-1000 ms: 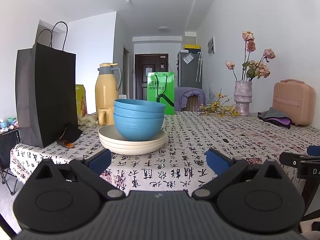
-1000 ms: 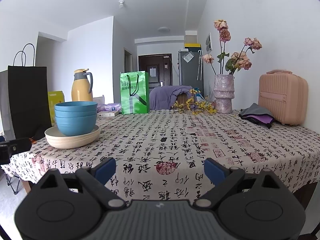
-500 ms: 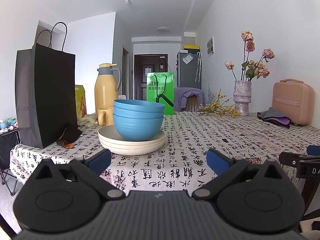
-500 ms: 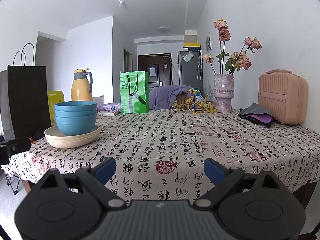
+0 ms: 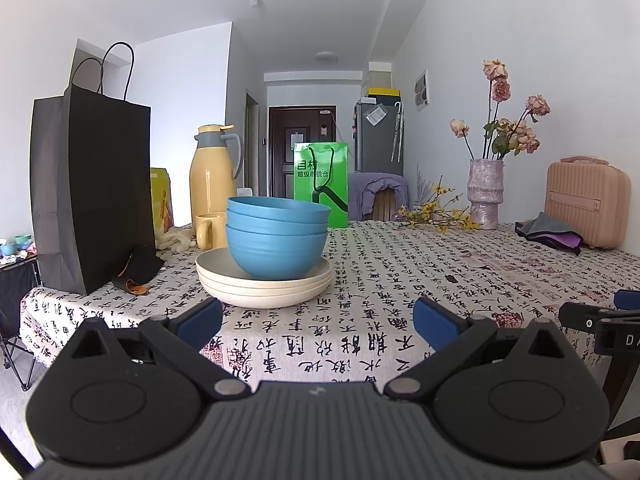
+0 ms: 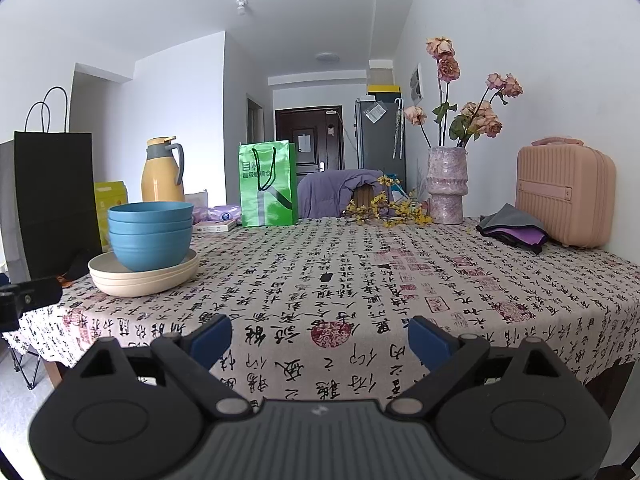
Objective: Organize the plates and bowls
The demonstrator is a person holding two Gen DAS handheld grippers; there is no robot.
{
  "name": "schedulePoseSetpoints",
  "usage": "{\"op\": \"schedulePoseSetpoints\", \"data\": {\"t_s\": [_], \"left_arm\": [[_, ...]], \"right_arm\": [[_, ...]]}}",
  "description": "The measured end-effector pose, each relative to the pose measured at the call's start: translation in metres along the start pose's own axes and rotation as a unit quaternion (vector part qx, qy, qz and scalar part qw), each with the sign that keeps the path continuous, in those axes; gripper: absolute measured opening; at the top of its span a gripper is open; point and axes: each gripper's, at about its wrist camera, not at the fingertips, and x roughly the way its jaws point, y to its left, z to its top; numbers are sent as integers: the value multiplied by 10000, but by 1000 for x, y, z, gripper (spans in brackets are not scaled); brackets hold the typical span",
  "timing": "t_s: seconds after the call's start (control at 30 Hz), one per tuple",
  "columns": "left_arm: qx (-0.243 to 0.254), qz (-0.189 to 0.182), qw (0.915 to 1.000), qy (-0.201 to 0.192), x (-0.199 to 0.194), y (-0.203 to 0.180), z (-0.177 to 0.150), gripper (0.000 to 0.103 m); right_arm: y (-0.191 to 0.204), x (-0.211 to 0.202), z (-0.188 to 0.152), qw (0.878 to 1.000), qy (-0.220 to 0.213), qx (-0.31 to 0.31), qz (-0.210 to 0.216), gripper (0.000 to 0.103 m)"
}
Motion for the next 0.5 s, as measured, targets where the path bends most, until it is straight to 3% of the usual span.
{"op": "schedulePoseSetpoints", "data": {"t_s": [0.5], "left_arm": [[-8, 11, 10000, 23, 1, 1, 0, 103]], "right_arm": [[-2, 1, 0, 10000, 20, 26, -12, 95]]}}
